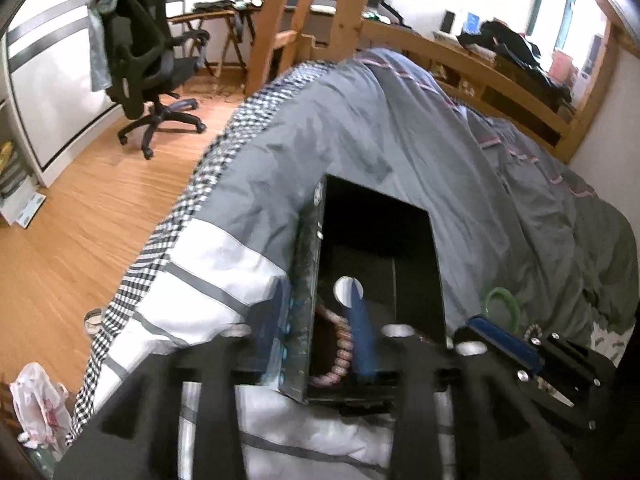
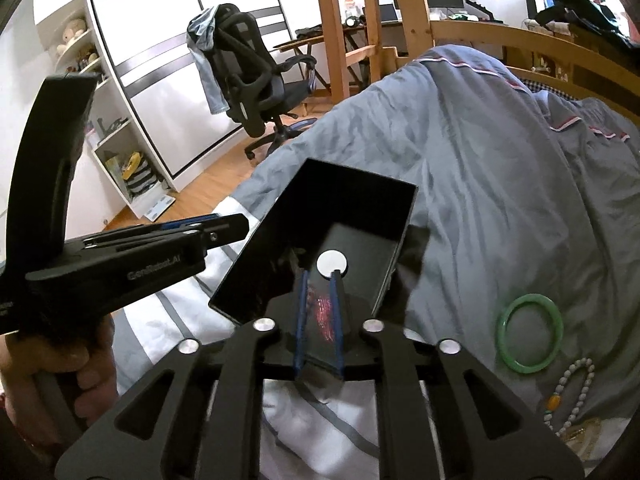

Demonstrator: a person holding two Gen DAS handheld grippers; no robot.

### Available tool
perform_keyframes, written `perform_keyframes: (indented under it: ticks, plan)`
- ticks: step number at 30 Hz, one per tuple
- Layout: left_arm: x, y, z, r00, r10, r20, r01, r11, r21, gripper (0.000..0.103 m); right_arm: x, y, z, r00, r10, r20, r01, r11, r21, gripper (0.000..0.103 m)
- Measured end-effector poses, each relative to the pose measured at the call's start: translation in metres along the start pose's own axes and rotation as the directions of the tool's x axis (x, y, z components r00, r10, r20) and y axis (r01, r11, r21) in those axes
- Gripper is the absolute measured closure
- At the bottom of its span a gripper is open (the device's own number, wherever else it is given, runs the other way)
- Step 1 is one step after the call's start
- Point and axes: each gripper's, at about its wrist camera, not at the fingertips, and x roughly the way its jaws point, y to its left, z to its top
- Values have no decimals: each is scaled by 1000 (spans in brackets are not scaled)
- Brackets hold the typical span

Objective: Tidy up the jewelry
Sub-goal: 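Lower the bracelet into the black box and open the left gripper, then move the left gripper to the green jade bangle and close on its rim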

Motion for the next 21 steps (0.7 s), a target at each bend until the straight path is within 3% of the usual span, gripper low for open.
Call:
perform_keyframes:
  ticks: [2, 4, 5, 8, 15, 21]
  plan:
    - [-3, 2, 1, 1000, 4, 22, -4, 1000, -15, 50, -4, -2, 0, 1000, -8, 12, 7, 1000, 9, 44]
    - [-5, 3, 2, 999, 1, 34, 0, 1000, -26, 40, -13, -7, 0, 999, -19, 45, 18, 1000, 23, 30]
    - [-7, 2, 2, 999, 0, 44, 1, 1000, -27, 31, -17, -9, 0, 998, -35, 53, 33, 999, 25, 24]
    - [-10, -1, 1, 998, -25, 63, 26, 1000, -16, 18, -32, -19, -2, 992, -103, 72, 102, 995, 8, 9]
    - [-17, -26, -4, 991, -90, 95, 83, 994, 73, 9, -68, -57, -22, 983, -183, -2, 183, 983, -16, 6]
    - [-16, -58, -15, 986, -147, 81, 131, 977, 171, 9, -100, -79, -55, 964, -264, -40, 260, 963, -76, 6]
